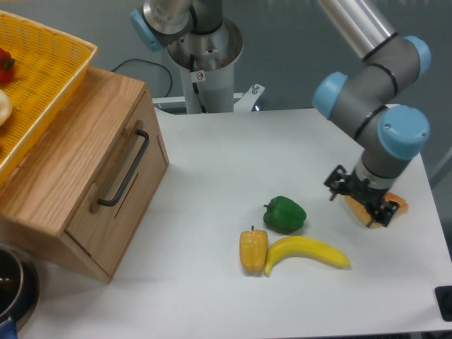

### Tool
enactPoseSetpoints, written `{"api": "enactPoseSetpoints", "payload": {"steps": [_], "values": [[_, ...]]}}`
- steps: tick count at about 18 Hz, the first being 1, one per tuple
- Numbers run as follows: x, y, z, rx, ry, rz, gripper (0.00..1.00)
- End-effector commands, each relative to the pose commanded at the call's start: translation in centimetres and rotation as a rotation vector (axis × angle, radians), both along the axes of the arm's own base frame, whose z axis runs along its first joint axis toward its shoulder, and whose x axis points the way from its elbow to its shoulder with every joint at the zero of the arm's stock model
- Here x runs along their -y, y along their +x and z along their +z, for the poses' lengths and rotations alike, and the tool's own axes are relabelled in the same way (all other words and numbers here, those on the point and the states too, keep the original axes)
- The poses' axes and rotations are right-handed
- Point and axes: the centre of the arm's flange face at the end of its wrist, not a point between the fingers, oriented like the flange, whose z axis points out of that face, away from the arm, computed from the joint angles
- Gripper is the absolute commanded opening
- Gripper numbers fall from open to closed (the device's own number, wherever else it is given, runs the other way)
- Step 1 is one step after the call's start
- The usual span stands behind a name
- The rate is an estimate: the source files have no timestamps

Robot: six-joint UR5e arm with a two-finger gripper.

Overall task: Slide the top drawer open
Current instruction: 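Lift the gripper away from the bread piece and rise, then move the gripper toward the black drawer handle of the wooden cabinet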

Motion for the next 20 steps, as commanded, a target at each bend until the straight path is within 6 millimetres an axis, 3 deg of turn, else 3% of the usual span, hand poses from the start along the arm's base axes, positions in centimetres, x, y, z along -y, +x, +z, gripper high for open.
{"api": "enactPoseSetpoints", "payload": {"steps": [4, 8, 12, 20], "values": [[-1.9, 4.3, 3.9, 0.098, 0.09, 0.094, 1.0], [-3.8, 7.8, 6.4, 0.117, 0.101, 0.169, 1.0], [-6.4, 10.7, 6.3, 0.139, 0.08, 0.24, 1.0], [-8.7, 14.9, 7.0, 0.211, 0.059, 0.308, 1.0]]}}
